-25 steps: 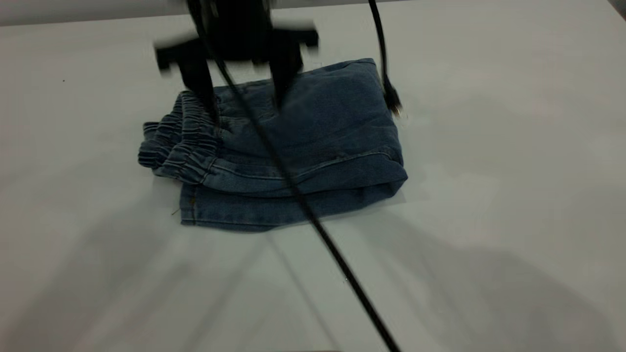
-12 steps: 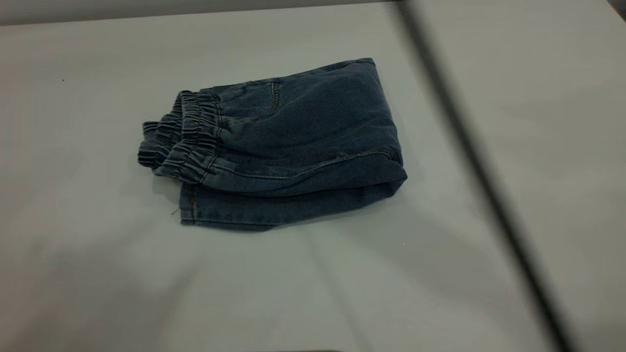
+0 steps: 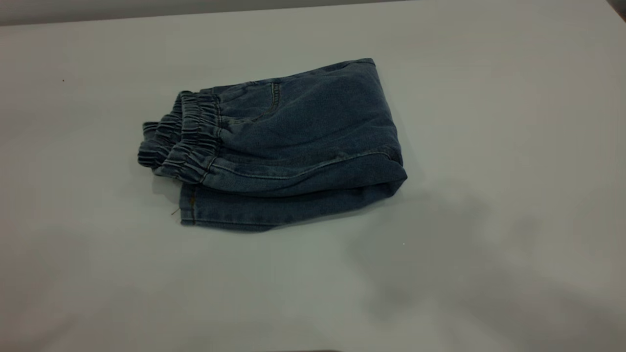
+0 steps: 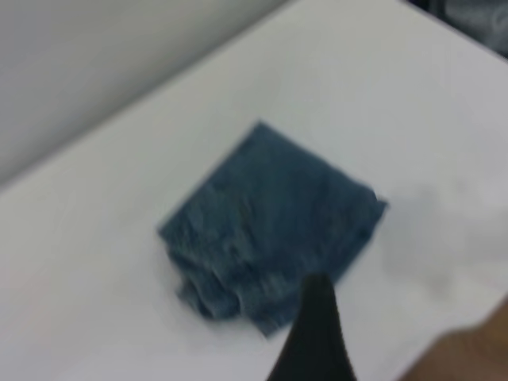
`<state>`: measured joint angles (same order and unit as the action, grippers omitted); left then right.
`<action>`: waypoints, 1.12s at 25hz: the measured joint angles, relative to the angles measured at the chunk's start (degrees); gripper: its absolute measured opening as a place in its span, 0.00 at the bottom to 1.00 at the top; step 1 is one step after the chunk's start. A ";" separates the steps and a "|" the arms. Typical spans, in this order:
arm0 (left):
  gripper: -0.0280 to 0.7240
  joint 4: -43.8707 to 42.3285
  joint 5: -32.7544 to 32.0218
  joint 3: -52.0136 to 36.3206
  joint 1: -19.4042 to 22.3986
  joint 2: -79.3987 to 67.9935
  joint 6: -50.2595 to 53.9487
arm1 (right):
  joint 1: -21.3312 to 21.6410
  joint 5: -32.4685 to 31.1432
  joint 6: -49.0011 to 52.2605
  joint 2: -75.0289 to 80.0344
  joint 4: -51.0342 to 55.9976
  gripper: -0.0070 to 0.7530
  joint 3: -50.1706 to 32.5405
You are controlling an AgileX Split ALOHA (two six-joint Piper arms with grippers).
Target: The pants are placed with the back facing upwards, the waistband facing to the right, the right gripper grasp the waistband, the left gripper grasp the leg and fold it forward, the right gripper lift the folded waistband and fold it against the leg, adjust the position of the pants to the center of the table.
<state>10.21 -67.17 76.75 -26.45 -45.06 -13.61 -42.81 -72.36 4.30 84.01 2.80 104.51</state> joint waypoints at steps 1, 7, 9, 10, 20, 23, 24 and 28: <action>0.77 -0.05 0.00 -2.10 0.00 1.26 0.64 | 0.00 0.00 0.07 -2.84 0.00 0.66 -3.55; 0.76 -1.41 0.00 -17.67 0.00 7.85 4.34 | 0.00 -0.06 2.18 -19.28 -0.47 0.66 -22.91; 0.76 -1.48 0.00 -22.20 0.00 9.80 5.41 | 0.00 -0.06 3.00 -25.40 -0.89 0.66 -29.15; 0.76 -1.48 0.00 -24.53 0.00 10.83 5.87 | 0.00 -0.06 3.59 -28.49 -1.15 0.66 -32.54; 0.76 -1.45 0.22 -39.74 0.00 20.00 6.88 | 0.00 2.84 7.84 -58.06 -5.17 0.66 -63.89; 0.76 -1.45 0.39 -41.48 0.00 22.26 6.88 | 0.00 5.53 7.84 -64.82 -5.19 0.66 -71.28; 0.76 -1.45 0.53 -41.89 0.00 22.87 6.88 | 0.00 6.23 7.84 -66.77 -5.19 0.66 -72.87; 0.76 -1.42 3.00 -43.77 0.00 23.96 7.01 | 0.00 7.91 7.84 -71.72 -4.99 0.66 -76.51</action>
<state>8.79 -64.17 32.98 -26.45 -21.10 -6.59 -42.81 -64.44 12.15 12.29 -2.20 28.00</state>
